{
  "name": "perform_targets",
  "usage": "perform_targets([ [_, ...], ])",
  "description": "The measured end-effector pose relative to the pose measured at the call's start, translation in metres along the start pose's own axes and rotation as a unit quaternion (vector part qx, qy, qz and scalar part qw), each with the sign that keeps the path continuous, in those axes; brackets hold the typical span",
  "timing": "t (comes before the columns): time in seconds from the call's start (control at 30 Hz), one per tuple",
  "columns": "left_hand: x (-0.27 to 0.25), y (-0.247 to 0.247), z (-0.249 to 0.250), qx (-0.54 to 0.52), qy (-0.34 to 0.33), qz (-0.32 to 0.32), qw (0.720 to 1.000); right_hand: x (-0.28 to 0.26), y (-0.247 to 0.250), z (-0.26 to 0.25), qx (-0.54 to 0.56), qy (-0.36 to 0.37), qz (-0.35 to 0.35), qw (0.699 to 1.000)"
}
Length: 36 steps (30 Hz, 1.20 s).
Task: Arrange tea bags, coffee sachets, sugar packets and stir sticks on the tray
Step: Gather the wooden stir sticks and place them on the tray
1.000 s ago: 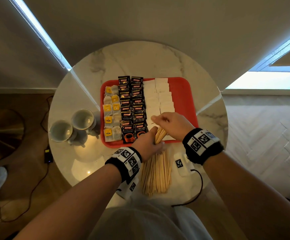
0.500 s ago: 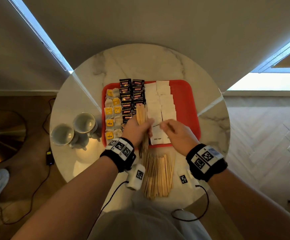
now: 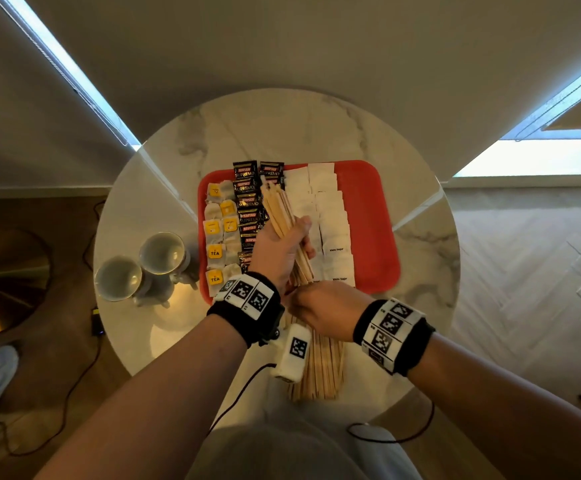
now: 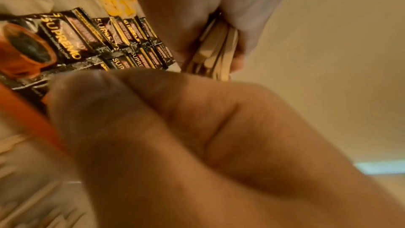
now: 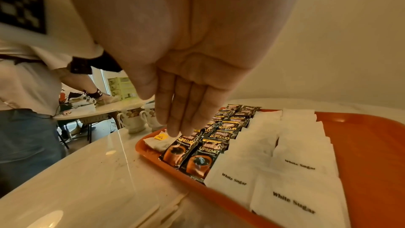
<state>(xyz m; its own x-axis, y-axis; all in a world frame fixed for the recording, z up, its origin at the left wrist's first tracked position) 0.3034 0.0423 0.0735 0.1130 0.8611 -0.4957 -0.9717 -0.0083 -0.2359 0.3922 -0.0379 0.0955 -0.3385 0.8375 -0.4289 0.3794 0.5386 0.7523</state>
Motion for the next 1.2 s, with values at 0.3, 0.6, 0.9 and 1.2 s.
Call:
perform_targets([
  [0.3,0.003,-0.016,-0.014,0.141,-0.013,-0.023,0.99,-0.015,0.008,0.043,0.042,-0.136,-0.007,0.99],
  [0.6,0.008,-0.057,-0.059,0.41,-0.027,-0.109,0.905,0.029,0.072,0.1,0.208,-0.196,0.217,0.933],
  [0.9,0.051,-0.102,-0.064,0.359,-0.006,-0.022,0.933,-0.016,0.053,0.148,0.298,-0.316,0.321,0.841],
  [1.2,0.077,-0.15,-0.074,0.292,0.067,0.033,0.953,0.004,0.046,0.186,0.24,-0.283,0.306,0.877],
])
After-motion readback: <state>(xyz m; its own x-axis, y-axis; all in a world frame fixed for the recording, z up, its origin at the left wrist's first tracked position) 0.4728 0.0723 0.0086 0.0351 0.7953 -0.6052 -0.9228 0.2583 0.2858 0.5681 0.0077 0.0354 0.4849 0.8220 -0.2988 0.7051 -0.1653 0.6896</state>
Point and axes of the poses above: each hand's wrist, its own x-axis towards the middle knuckle, its own y-axis out of the back of the hand, z = x × y, the point moved 2 cm from there along x, towards the middle knuckle, and after that the axes turned 9 degrees about z, right-handed, at the moved point
